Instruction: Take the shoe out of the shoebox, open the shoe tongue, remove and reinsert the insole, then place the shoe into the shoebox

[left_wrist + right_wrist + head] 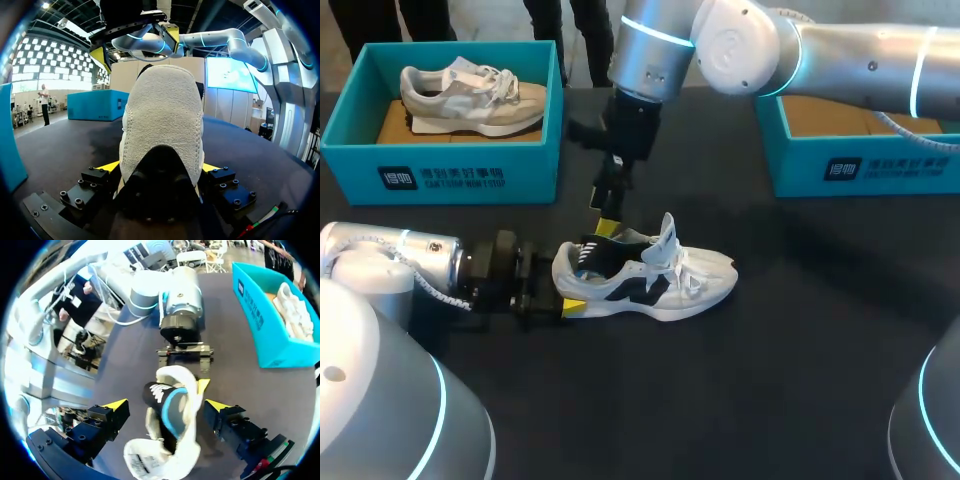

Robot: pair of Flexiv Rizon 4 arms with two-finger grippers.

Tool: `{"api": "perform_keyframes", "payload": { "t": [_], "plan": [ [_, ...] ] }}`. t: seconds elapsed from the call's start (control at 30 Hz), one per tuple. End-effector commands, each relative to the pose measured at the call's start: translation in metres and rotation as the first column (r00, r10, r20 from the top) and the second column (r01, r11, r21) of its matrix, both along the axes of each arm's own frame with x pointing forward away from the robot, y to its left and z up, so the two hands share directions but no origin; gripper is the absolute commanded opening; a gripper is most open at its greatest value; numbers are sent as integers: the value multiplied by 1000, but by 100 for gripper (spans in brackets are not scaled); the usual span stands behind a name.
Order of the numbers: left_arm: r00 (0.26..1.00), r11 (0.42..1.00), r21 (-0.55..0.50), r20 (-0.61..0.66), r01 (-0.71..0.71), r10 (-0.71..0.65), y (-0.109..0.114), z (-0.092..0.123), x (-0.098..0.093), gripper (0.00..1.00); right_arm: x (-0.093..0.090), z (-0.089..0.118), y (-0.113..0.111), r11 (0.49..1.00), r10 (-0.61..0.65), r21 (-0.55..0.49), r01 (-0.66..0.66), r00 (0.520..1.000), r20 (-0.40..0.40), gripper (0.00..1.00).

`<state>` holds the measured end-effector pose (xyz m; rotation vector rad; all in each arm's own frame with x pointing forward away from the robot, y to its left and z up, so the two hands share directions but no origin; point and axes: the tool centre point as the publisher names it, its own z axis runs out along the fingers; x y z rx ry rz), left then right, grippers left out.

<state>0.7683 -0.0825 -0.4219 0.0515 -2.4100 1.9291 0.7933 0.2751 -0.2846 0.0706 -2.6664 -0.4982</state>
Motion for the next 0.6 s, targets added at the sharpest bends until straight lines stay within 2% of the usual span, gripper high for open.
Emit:
{"api": "perform_keyframes", "payload": {
  "t": [0.03,0.13,0.33,0.37,0.47,0.57,0.6],
  "plan": [
    [1000,1000,1,0,-2,2,-1,-1,0,0,5,-6,4,1000,24,4,-24,995,-92,100],
    [1000,1000,1,0,-2,2,-1,-1,0,0,3,-10,5,999,32,-1,-32,984,-175,100],
    [1000,1000,1,0,-2,2,-1,-1,0,0,0,-13,3,1000,26,-6,-28,972,-232,100],
    [1000,1000,1,0,-2,2,-1,-1,0,0,0,-14,2,1000,22,-5,-24,972,-235,95],
    [1000,1000,1,0,-2,2,-1,-1,0,0,0,-16,0,1000,10,-3,-11,970,-244,62],
    [1000,1000,1,0,-2,2,-1,-1,0,0,-1,-17,-2,1000,3,0,-3,967,-255,47],
    [1000,1000,1,0,-2,2,-1,-1,0,0,-1,-17,-2,1000,3,1,-3,966,-258,46]
  ]
}}
